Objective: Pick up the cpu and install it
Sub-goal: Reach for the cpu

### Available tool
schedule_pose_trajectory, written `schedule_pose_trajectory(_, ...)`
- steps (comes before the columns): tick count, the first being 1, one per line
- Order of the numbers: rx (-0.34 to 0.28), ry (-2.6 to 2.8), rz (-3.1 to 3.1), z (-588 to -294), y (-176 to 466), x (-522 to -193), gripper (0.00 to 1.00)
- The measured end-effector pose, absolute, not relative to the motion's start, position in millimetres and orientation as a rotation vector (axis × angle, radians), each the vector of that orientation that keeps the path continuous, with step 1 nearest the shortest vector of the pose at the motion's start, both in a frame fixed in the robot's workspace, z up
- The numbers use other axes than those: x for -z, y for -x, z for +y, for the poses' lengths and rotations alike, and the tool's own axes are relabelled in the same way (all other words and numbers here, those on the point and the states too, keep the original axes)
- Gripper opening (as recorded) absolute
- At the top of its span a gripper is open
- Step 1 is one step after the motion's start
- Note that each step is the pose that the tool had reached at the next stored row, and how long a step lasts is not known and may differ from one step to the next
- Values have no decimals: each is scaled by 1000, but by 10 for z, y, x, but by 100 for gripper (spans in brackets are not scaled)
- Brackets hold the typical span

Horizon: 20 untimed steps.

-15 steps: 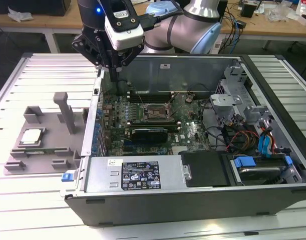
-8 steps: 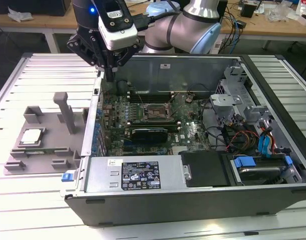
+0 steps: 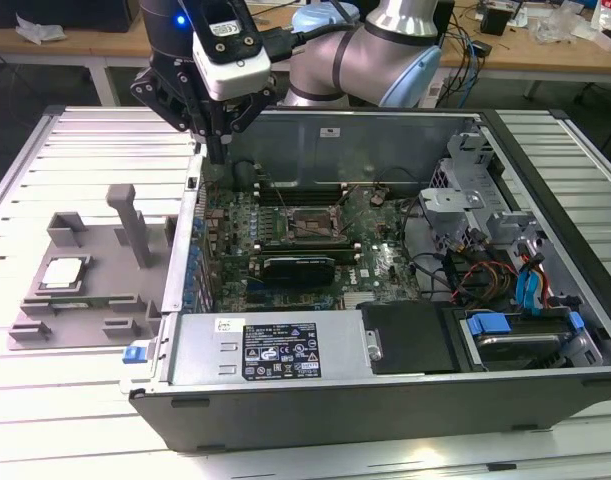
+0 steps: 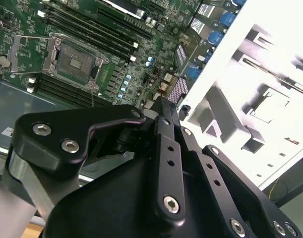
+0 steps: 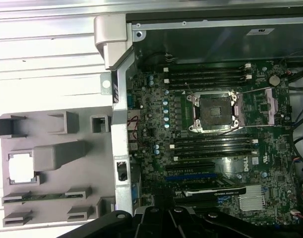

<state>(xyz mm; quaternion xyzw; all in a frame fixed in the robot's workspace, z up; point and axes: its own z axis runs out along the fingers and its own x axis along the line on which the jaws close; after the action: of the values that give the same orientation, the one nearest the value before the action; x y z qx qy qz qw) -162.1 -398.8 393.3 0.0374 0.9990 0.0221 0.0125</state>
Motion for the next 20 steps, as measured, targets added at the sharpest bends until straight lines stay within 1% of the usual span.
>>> schedule_pose_trajectory(20, -69, -117, 3114, -3989, 1695, -3933, 11)
